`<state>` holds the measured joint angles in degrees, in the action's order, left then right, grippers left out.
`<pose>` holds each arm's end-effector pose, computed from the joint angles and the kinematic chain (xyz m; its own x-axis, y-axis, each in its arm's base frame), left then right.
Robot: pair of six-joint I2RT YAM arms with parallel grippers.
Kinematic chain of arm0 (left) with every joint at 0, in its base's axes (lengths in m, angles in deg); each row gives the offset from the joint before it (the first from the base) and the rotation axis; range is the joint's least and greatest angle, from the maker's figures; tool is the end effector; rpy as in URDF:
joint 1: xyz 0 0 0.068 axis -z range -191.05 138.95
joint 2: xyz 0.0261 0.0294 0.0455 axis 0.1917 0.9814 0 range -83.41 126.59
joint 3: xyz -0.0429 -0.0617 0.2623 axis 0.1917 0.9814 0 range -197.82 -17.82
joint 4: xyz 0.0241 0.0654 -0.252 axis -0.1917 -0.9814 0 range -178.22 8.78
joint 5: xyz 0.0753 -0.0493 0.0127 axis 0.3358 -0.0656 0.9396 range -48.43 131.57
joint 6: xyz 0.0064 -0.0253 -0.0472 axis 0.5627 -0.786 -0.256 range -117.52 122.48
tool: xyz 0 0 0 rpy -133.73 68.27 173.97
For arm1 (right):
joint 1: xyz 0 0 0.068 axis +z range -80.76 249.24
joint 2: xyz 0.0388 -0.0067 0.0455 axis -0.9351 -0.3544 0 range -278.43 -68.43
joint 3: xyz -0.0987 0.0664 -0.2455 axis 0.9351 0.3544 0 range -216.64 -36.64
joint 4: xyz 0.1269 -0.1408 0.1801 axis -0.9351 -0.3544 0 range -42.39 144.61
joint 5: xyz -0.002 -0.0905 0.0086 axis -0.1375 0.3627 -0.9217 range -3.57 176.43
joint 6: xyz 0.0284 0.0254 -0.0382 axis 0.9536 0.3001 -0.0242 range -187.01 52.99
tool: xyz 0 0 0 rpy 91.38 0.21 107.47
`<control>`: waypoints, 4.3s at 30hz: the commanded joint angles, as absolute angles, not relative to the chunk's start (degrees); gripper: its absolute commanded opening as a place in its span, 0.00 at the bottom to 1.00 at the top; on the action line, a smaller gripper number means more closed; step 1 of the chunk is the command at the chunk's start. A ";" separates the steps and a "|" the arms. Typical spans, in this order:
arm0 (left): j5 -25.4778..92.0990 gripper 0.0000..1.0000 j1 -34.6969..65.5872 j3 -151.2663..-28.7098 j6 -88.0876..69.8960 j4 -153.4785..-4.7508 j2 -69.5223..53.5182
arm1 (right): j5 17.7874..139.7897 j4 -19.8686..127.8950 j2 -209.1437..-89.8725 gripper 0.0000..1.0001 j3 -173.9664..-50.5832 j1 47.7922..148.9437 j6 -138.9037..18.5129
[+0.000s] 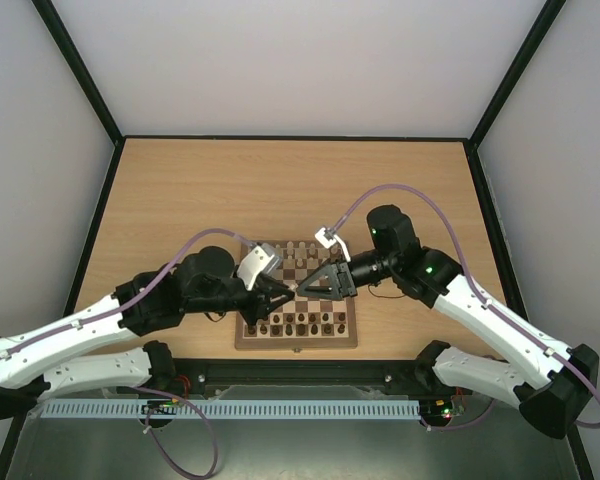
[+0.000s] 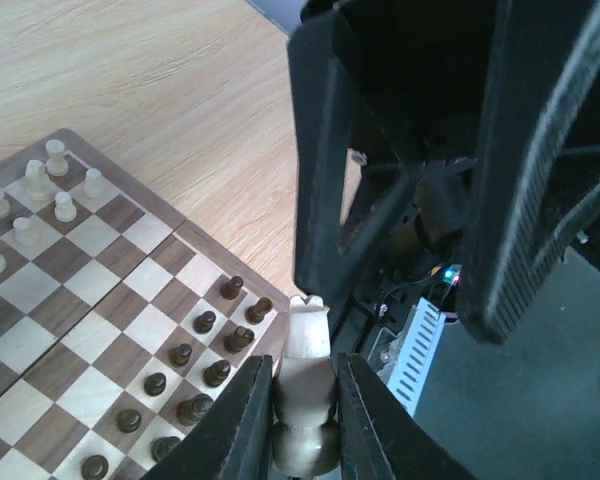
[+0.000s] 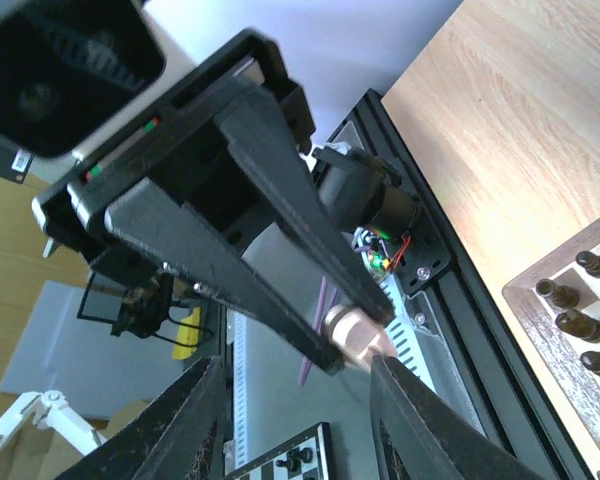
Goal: Set up the chess pieces on the board
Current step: Place the chess piece on the chessboard.
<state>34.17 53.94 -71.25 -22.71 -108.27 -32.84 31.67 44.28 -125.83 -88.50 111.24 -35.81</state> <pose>0.0776 -0.1774 0.3447 -0.5604 0.2029 -0.8030 0.7845 0.4410 -0.4361 0.1429 0.1677 0.3461 -0.6762 -0.2067 -0.7071 -0.7244 0.0119 0.6893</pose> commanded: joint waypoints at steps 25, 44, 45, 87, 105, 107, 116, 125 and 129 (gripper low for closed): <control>5.07 0.20 41.50 -63.69 -28.58 -94.26 -36.77 | 29.50 47.19 -124.67 0.32 -87.10 112.81 -35.99; 1.23 0.19 38.43 -62.88 -28.69 -91.71 -33.82 | 29.67 46.61 -125.61 0.23 -87.47 114.49 -37.21; 1.12 0.20 38.51 -62.83 -28.75 -91.48 -33.70 | 29.63 46.61 -125.75 0.23 -87.61 114.49 -37.28; 51.91 0.47 26.31 -68.82 -30.76 -112.21 -35.52 | 82.87 31.13 -148.36 0.03 -105.92 114.59 -45.34; 54.57 0.57 26.17 -62.04 -32.17 -108.24 -36.69 | 103.19 20.46 -171.06 0.03 -128.30 123.46 -42.66; 53.91 0.58 26.17 -61.16 -32.51 -107.37 -37.91 | 103.30 19.87 -173.57 0.03 -130.22 123.99 -42.37; 54.96 0.77 26.17 -60.54 -33.13 -107.16 -44.92 | 102.07 20.09 -181.02 0.03 -134.56 124.26 -41.62; 56.85 0.99 26.20 -62.28 -33.77 -109.90 -48.56 | 103.47 19.04 -184.61 0.03 -136.34 124.24 -40.48; 56.82 0.99 26.20 -62.29 -33.88 -109.96 -48.88 | 103.82 19.52 -184.71 0.03 -135.25 124.31 -40.14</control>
<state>55.59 26.53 -60.91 -33.72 -109.16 -48.38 102.11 22.23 -184.04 -134.68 124.03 -41.19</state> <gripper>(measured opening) 0.992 0.069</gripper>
